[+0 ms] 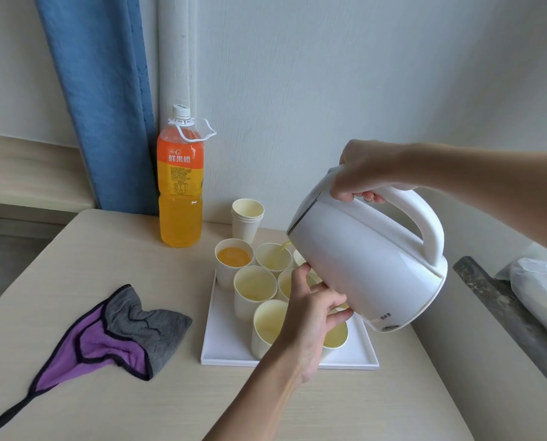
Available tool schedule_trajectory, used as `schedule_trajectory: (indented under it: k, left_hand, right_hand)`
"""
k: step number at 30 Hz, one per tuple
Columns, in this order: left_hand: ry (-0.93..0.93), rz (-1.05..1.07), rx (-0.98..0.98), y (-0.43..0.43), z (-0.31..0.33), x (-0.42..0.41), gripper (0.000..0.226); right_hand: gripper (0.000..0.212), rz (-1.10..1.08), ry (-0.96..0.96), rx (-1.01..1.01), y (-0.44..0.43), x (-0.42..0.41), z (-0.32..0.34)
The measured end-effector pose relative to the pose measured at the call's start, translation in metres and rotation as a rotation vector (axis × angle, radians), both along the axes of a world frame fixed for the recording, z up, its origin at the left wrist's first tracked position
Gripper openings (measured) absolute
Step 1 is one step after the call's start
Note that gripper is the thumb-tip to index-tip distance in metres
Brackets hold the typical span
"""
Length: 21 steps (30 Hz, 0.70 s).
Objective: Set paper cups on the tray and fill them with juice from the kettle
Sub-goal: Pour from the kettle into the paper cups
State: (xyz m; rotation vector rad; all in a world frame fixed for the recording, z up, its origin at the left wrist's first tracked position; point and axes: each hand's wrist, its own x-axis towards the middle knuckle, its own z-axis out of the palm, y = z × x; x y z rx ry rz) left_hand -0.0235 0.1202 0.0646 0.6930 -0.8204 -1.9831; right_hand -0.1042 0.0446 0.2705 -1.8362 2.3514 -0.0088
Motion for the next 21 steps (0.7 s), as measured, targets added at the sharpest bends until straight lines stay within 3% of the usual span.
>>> schedule_trajectory:
  k: [21]
  left_hand:
    - [0.019, -0.010, -0.006, 0.0015, 0.0009, -0.0015, 0.069]
  right_hand:
    - [0.006, 0.004, 0.035, 0.001, 0.0002, 0.0013, 0.0004]
